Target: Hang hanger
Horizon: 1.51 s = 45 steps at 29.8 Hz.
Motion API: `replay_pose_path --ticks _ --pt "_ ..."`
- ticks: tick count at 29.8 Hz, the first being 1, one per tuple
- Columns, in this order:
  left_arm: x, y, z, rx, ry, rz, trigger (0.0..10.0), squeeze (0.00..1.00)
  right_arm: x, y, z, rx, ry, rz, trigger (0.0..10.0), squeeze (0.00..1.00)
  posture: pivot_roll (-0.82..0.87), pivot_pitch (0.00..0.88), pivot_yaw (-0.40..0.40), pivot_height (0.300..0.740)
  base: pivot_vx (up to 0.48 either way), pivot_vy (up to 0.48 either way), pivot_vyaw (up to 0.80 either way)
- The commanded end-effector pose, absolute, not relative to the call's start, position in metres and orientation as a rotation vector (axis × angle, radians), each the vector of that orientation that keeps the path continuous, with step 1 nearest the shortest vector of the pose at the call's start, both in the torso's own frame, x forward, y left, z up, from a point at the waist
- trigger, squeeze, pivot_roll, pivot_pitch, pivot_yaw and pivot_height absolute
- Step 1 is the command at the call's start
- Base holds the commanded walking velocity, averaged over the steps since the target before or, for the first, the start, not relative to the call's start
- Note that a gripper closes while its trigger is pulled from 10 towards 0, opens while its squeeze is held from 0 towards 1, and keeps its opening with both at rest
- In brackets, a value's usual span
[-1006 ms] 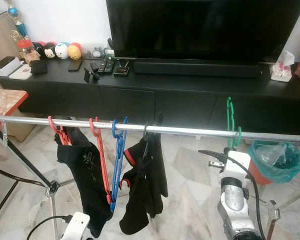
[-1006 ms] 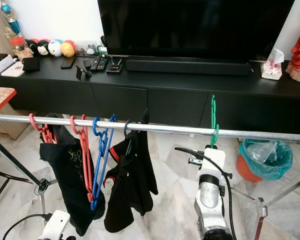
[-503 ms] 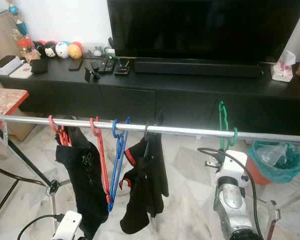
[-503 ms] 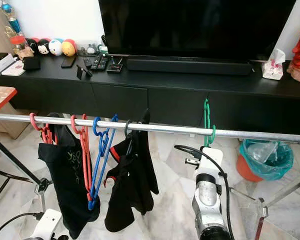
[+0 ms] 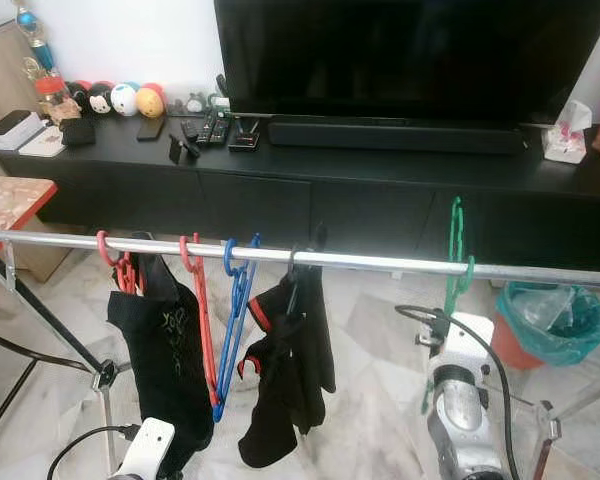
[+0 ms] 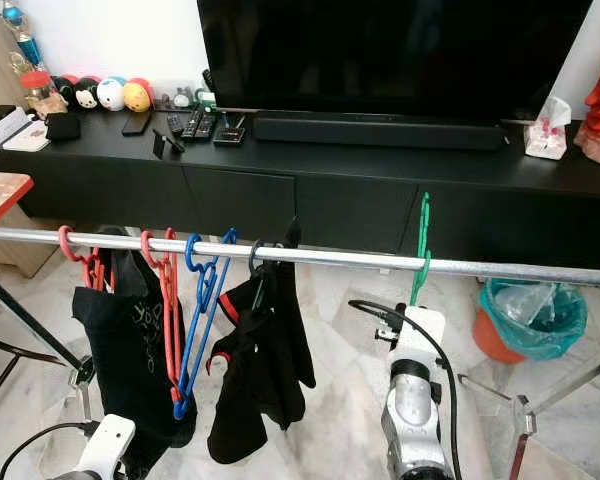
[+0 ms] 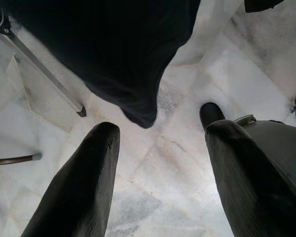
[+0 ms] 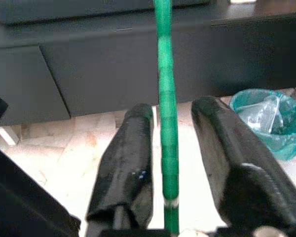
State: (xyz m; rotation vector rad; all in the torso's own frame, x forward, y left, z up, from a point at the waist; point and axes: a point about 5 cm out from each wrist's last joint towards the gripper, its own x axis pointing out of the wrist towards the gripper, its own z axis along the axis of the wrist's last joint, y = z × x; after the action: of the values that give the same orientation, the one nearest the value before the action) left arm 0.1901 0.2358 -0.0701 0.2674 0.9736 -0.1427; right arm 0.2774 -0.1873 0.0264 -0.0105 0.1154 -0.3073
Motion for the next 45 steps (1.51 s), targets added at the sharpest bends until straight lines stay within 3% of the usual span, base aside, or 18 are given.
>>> replay_pose_path --ticks 1,5,9,10,12,34,45 --pt "0.186 0.238 -0.072 0.277 1.000 -0.140 10.0 0.00 0.278 -0.185 0.033 -0.007 0.070 -0.305 10.0 1.00 0.04 0.010 0.058 0.740 0.000 0.000 0.00" --pt "0.186 0.238 -0.072 0.278 1.001 -0.140 10.0 0.00 0.275 -0.184 0.034 -0.010 0.055 -0.309 10.0 1.00 0.04 0.010 0.058 0.740 0.000 0.000 0.00" --pt "0.186 0.238 -0.072 0.277 1.001 -0.140 10.0 0.00 0.270 -0.182 0.035 -0.024 0.032 -0.309 10.0 0.91 0.04 0.010 0.057 0.740 0.000 0.000 0.00" --pt "0.186 0.239 -0.072 0.277 1.001 -0.140 10.0 0.00 0.269 -0.181 0.036 -0.024 0.026 -0.309 10.0 0.05 0.04 0.010 0.057 0.740 0.000 0.000 0.00" --pt "0.186 0.239 -0.071 0.278 1.001 -0.140 10.0 0.00 0.265 -0.181 0.037 -0.025 0.012 -0.316 10.0 0.00 0.04 0.010 0.057 0.740 0.000 0.000 0.00" --pt "0.189 0.242 -0.069 0.251 0.964 -0.108 10.0 0.00 0.216 -0.207 0.039 -0.099 -0.027 -0.518 10.0 0.00 0.04 0.007 0.048 0.740 0.000 0.000 0.00" --pt "0.189 0.242 -0.069 0.253 0.968 -0.113 10.0 0.00 0.218 -0.187 0.029 -0.040 0.033 -0.379 10.0 0.00 0.04 0.006 0.050 0.740 0.000 0.000 0.00"
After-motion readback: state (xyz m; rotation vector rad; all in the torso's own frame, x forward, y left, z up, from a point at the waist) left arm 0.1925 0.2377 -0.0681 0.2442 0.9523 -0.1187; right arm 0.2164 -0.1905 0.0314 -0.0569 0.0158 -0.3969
